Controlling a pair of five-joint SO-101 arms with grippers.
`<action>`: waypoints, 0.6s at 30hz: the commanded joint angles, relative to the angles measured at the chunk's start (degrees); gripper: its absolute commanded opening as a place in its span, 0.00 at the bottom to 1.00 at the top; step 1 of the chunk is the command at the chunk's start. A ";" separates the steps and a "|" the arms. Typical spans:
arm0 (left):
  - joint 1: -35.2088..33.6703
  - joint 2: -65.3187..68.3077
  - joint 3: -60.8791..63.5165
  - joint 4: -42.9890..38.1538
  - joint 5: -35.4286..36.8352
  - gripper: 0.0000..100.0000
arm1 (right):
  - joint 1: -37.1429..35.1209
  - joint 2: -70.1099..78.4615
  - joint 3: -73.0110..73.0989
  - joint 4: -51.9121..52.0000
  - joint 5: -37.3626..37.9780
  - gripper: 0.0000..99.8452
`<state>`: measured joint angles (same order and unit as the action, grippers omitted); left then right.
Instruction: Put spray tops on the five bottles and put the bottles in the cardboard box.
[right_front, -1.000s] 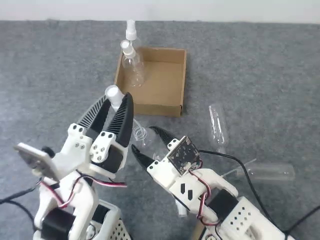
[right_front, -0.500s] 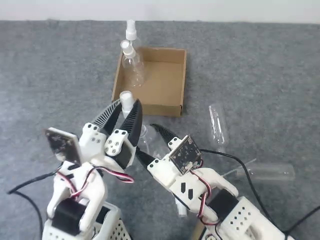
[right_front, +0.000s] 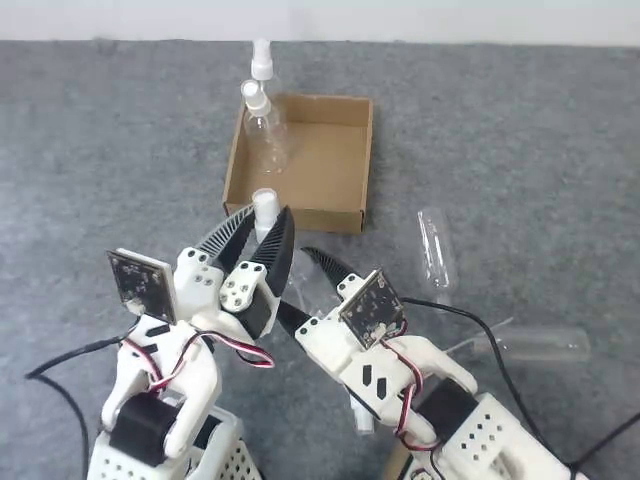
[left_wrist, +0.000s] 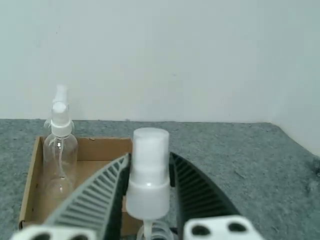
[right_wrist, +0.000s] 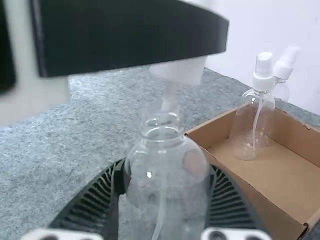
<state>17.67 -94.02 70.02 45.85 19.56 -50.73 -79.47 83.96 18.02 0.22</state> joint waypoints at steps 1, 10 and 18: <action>0.18 -0.26 -0.48 0.09 0.35 0.01 | 0.84 -1.45 -0.88 -1.98 1.05 0.10; 0.18 -0.26 -0.48 0.18 0.26 0.03 | 3.82 -1.45 -1.32 -2.15 0.97 0.10; 0.18 -0.35 -1.63 3.96 -2.20 0.15 | 3.82 -1.45 -1.32 -2.24 0.97 0.10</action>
<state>17.67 -94.02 70.02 48.04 19.47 -48.09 -79.47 83.96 18.02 0.31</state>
